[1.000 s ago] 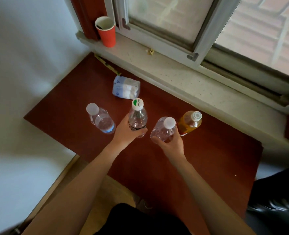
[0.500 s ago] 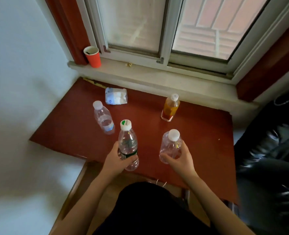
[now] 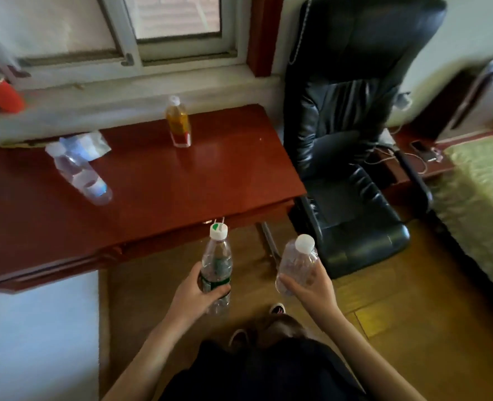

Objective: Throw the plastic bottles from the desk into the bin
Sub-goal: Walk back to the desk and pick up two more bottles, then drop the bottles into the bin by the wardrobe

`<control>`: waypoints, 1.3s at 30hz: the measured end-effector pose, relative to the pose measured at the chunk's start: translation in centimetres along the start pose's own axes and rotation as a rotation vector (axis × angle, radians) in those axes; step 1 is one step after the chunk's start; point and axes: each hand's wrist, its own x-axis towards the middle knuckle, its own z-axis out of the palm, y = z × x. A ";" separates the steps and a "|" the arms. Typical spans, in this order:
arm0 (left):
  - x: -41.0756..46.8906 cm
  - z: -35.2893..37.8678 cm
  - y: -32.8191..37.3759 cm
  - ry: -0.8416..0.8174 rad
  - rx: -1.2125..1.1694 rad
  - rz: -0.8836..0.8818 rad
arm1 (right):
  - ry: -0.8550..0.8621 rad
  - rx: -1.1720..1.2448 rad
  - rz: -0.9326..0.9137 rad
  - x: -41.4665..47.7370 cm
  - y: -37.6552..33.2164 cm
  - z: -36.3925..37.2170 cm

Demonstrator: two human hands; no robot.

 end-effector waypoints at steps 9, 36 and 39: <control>2.1 12.3 8.6 -0.370 0.263 0.250 | 0.484 0.133 0.103 -11.1 7.7 -11.2; -13.2 66.3 16.8 -1.229 0.733 0.523 | 1.431 0.543 0.648 -39.3 35.2 -36.5; -13.5 73.2 17.9 -1.270 0.757 0.557 | 1.480 0.576 0.696 -39.5 38.3 -40.1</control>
